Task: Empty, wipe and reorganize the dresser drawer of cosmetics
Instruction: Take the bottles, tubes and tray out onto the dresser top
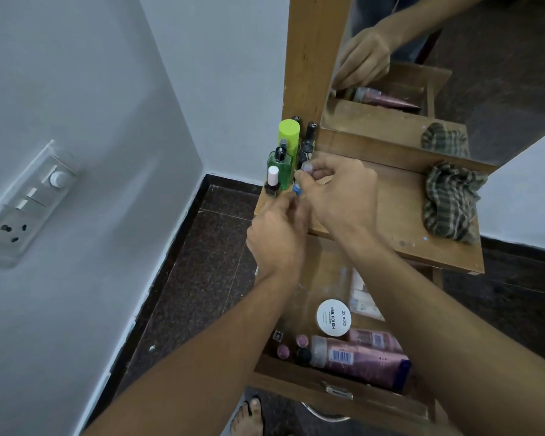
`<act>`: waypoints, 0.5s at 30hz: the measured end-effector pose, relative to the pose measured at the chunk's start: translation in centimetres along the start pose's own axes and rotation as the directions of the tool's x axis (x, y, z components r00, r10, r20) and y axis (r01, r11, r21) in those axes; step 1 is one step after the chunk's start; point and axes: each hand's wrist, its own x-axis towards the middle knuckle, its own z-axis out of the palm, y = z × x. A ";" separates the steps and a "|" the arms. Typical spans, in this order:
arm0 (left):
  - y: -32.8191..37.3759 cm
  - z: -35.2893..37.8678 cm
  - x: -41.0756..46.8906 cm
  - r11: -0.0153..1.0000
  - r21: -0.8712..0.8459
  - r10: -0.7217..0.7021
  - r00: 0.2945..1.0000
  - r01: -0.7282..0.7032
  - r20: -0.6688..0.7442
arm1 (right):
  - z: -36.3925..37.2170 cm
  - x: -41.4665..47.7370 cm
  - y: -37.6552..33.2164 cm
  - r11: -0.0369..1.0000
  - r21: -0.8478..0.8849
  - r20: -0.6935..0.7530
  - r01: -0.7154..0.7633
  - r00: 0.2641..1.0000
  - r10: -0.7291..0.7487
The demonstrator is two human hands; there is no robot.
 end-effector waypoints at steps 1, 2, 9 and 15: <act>-0.1 0.0 0.1 1.000 0.013 -0.011 1.000 0.011 0.005 | 0.2 0.1 0.1 1.000 -0.008 0.008 -0.003 1.000 0.003; -0.3 0.1 0.2 1.000 0.024 -0.020 1.000 0.020 0.010 | 0.4 0.1 0.2 1.000 -0.016 0.015 -0.003 1.000 0.003; -0.6 0.0 0.8 0.999 0.044 -0.030 1.000 0.030 0.010 | 1.1 0.4 0.5 1.000 -0.028 0.012 -0.005 1.000 0.006; -0.9 -0.2 0.9 1.000 -0.013 -0.010 1.000 0.010 0.005 | 0.6 -0.2 0.9 1.000 -0.019 0.028 0.011 1.000 -0.011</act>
